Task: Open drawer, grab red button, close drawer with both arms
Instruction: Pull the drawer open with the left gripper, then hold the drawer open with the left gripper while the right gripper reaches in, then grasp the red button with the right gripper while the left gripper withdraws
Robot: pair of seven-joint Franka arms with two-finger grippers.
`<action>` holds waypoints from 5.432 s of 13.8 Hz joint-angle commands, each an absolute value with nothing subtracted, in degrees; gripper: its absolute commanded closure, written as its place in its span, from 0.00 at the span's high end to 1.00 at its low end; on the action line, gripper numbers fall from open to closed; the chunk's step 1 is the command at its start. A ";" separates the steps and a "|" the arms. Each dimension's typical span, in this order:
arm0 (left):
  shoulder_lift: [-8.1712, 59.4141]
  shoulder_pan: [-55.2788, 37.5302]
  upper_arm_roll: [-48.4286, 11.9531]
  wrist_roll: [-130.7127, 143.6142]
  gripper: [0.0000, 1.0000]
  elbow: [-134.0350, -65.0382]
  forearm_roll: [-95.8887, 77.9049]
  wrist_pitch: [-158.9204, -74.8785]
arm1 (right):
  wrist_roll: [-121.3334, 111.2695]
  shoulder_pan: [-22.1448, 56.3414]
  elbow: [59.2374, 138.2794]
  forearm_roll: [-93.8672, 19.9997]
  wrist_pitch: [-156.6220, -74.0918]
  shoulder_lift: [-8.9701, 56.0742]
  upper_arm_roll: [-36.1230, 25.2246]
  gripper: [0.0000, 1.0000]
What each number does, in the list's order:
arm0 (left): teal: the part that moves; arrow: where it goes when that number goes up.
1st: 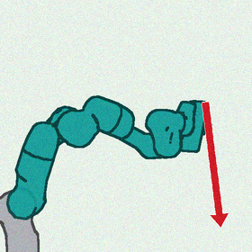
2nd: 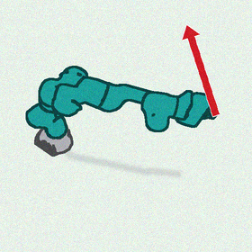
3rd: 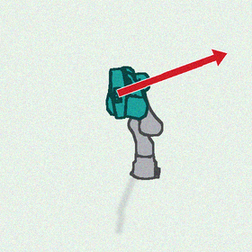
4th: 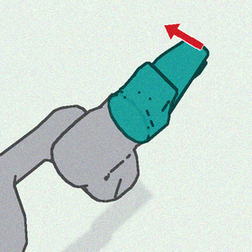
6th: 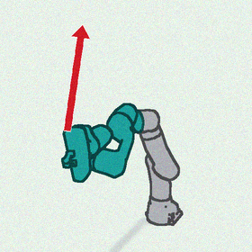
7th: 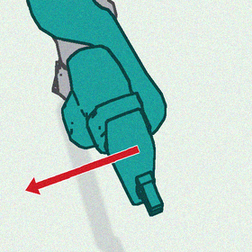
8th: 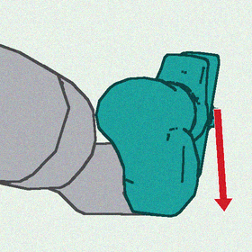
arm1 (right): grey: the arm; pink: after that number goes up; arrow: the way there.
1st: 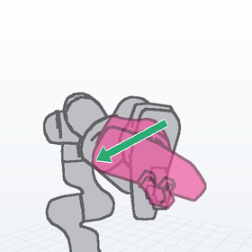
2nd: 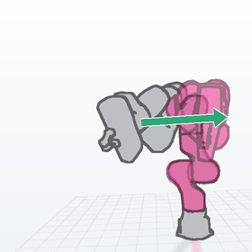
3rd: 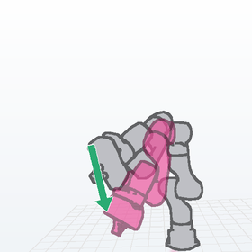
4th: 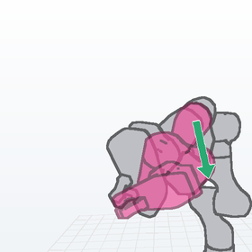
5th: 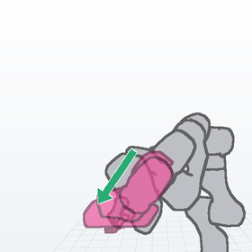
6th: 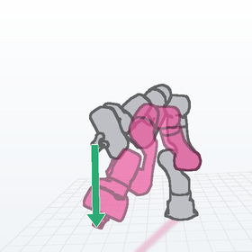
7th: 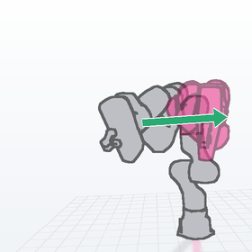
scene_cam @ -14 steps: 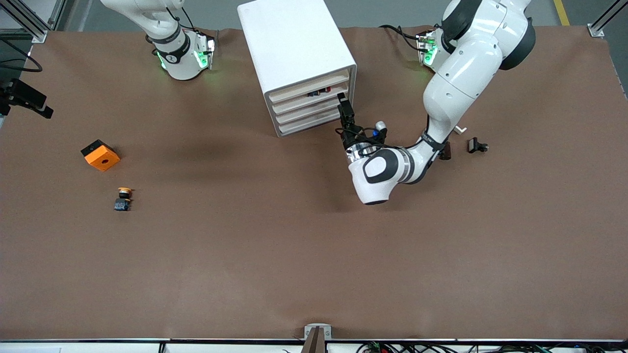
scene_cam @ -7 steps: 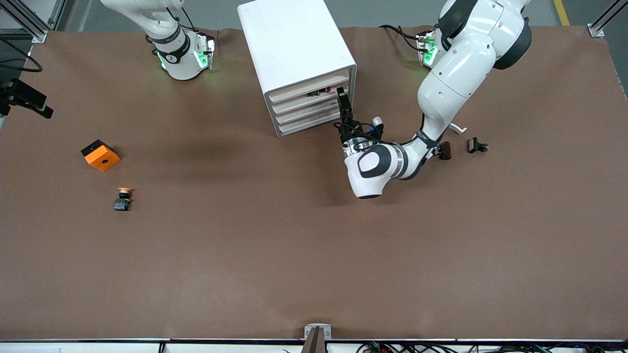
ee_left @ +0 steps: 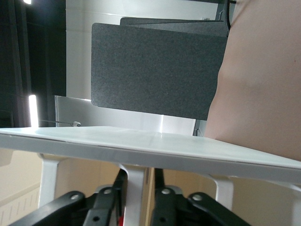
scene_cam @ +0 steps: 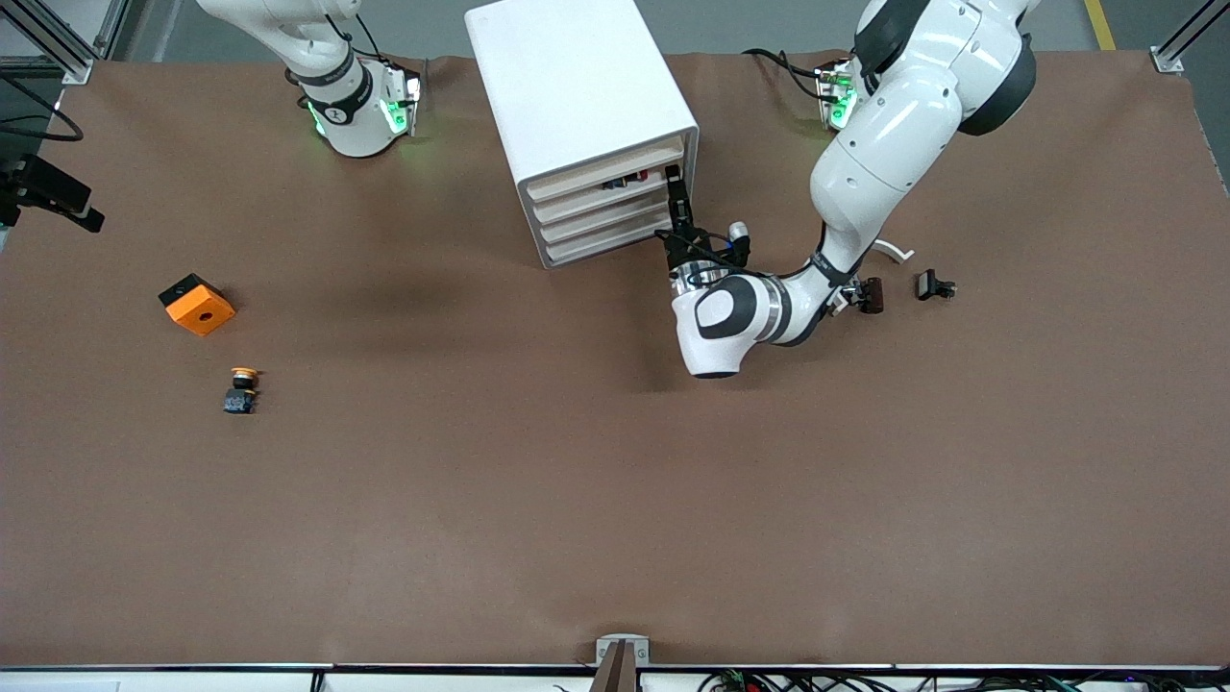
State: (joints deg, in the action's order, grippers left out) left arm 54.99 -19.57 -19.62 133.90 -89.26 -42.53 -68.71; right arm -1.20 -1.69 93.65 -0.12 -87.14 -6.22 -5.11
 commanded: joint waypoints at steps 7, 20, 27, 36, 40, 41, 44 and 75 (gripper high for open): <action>54.40 -19.16 -20.30 135.09 0.10 -88.95 -40.61 -68.03 | -1.49 -1.93 95.01 0.35 -87.45 -7.73 -4.75 1.00; 54.14 -13.89 -18.90 135.09 0.13 -83.06 -37.54 -66.18 | -1.41 -2.02 94.92 0.35 -87.36 -7.73 -4.75 1.00; 54.14 -11.16 -16.87 135.00 0.13 -81.31 -37.44 -65.30 | -1.76 -2.37 92.47 0.09 -87.54 -6.42 -5.01 1.00; 54.58 -10.63 -16.88 135.00 0.91 -80.86 -38.32 -65.39 | -1.85 -2.28 90.00 -0.09 -89.11 2.18 -4.83 1.00; 54.58 -10.63 -17.05 135.00 1.00 -80.86 -39.81 -65.30 | -3.34 -1.76 89.38 0.79 -91.93 7.12 -4.75 1.00; 54.58 -10.63 -17.14 135.00 1.00 -80.86 -40.16 -65.30 | -2.99 -1.24 89.30 0.62 -91.85 7.12 -4.75 1.00; 54.58 -10.63 -17.14 135.00 1.00 -80.86 -40.25 -65.30 | 6.97 1.84 89.38 -0.17 -91.15 7.12 -4.66 1.00; 24.90 5.26 -20.92 44.24 1.00 -106.58 -7.39 -94.97 | 117.59 51.06 86.40 -8.53 -105.29 23.20 -4.48 1.00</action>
